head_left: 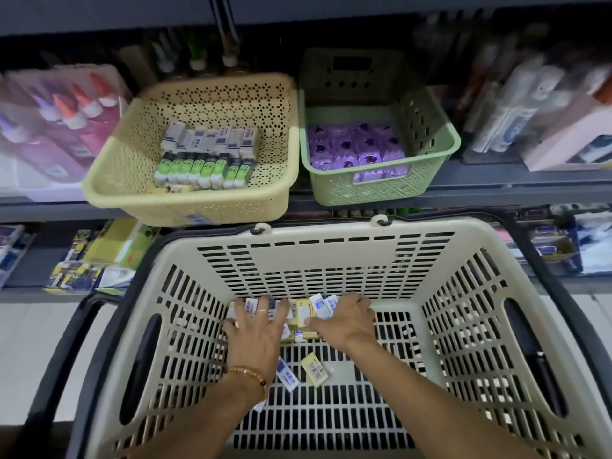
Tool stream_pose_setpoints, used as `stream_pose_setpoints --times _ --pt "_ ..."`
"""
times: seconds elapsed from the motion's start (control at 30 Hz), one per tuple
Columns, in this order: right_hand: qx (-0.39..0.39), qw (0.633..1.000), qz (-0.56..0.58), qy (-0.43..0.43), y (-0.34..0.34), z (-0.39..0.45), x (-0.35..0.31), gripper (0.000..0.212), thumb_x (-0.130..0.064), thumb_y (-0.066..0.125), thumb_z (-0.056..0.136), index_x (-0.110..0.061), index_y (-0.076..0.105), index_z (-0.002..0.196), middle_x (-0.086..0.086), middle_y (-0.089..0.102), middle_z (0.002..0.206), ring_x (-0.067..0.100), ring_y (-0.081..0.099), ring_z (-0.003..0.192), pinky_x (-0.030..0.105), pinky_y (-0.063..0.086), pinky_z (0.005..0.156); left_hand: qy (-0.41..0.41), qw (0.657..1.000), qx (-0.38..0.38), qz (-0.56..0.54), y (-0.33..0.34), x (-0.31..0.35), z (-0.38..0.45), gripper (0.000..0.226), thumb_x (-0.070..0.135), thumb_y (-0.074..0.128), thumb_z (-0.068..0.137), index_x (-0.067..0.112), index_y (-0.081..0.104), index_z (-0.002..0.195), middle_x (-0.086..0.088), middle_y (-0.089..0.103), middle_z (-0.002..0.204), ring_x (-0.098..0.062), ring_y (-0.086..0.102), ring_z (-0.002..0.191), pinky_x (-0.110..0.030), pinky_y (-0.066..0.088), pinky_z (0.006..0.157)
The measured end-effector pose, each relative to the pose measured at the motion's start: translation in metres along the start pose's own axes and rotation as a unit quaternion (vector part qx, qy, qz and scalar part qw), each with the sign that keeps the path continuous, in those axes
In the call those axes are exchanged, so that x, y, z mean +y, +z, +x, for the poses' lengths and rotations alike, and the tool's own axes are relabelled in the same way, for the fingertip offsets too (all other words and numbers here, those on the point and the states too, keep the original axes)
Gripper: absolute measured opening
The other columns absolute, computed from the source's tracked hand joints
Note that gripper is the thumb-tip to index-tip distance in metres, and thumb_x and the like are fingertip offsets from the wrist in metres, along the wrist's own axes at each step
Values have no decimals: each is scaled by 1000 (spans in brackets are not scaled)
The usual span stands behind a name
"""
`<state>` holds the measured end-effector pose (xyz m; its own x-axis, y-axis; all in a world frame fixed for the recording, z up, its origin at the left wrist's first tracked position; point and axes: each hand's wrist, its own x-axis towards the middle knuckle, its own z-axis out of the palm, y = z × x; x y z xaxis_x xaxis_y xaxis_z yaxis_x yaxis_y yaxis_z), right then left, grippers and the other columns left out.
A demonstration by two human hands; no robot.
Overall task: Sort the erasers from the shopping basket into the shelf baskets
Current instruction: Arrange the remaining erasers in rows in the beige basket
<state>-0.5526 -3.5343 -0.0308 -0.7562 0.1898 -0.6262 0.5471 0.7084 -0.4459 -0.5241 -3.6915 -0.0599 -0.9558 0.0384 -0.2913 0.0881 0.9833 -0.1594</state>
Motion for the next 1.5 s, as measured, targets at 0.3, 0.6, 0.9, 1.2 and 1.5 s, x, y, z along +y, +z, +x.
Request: stream_pose_setpoints --times 0.3,0.6,0.9,1.2,1.5 --pt "-19 999 47 -13 -1 1 4 80 -46 70 85 -4 34 142 13 35 145 29 49 126 31 43 99 4 1000 -1 -25 3 -16 1 97 -7 53 75 38 8 148 -1 22 153 -45 16 137 -58 31 109" --pt "-20 994 107 -6 -17 0 15 33 -29 79 81 -8 56 92 8 65 89 18 61 71 30 52 57 44 996 -18 -70 -2 -14 -8 103 -9 28 55 36 14 147 3 28 150 -32 29 130 -58 31 105" --pt "-131 943 306 -19 -46 -12 20 31 -14 78 83 -2 61 106 15 72 94 20 69 72 29 59 62 75 996 -16 -41 0 -15 -9 96 -11 51 67 32 15 145 1 22 154 -35 28 133 -59 38 102" --pt "-237 867 439 -13 -67 -24 23 39 -26 74 79 -12 61 113 10 75 96 20 70 85 37 54 74 106 989 -22 -104 -11 -9 0 53 11 55 84 33 40 131 10 41 137 -26 33 129 -48 39 106" --pt "-200 848 484 -88 -87 -47 3 24 -13 68 87 -11 64 111 13 70 94 15 65 71 24 50 52 50 899 -63 -430 -56 -17 -1 14 17 68 86 25 56 83 4 54 95 -8 52 73 -17 42 57"
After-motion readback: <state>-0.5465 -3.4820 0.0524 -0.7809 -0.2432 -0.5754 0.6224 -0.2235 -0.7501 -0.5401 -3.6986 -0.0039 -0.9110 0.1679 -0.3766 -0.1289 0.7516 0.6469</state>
